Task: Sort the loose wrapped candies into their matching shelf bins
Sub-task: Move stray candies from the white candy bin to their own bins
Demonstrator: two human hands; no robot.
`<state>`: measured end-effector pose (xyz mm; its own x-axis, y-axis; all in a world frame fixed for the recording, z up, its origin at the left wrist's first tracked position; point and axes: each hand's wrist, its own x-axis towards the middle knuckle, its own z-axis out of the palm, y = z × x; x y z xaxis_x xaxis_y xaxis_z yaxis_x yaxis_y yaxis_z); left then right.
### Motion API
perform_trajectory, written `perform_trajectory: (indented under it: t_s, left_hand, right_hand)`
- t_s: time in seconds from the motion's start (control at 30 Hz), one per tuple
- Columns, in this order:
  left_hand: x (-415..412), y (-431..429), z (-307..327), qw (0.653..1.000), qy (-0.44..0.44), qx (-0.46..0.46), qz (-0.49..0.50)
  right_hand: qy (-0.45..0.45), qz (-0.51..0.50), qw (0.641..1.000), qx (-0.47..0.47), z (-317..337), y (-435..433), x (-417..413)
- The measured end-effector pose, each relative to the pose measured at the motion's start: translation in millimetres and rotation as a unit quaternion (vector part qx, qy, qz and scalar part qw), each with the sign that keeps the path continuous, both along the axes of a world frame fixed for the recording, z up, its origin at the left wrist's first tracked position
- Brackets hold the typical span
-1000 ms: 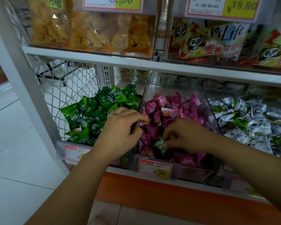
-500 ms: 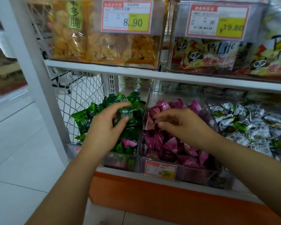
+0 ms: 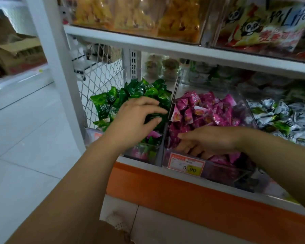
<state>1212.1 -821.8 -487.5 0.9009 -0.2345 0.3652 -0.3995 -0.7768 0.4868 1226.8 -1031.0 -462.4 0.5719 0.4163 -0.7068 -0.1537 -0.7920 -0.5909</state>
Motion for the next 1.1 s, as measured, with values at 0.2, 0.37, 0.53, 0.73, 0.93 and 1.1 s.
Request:
perform_trajectory:
  t_s: [0.2,0.37,0.53,0.73,0.93,1.1]
  left_hand:
    - [2.1,-16.1,-4.1,0.997,0.049,0.043,-0.050]
    - [2.9,-16.1,-4.9,0.997,0.054,0.037,-0.048]
    - [0.3,-15.3,-5.2,0.997,0.045,0.033,-0.048]
    - [0.1,-17.0,-5.1,0.998,0.042,0.003,-0.041]
    - [2.5,-20.2,-4.5,0.999,0.023,-0.001,-0.048]
    - [2.5,-39.8,4.5,0.996,-0.041,0.037,-0.064]
  right_hand:
    - [0.027,0.006,1.000,-0.010,-3.3,8.8,-2.6]
    - [-0.033,-0.021,0.997,0.072,-19.9,6.5,-4.8]
    - [-0.117,-0.005,0.989,0.086,-17.9,-0.8,1.4]
    - [-0.237,0.034,0.970,0.037,-10.0,-19.2,10.1]
    - [-0.255,0.049,0.964,0.052,-2.0,-33.3,14.7]
    - [-0.306,0.037,0.949,0.065,23.2,-60.3,4.2]
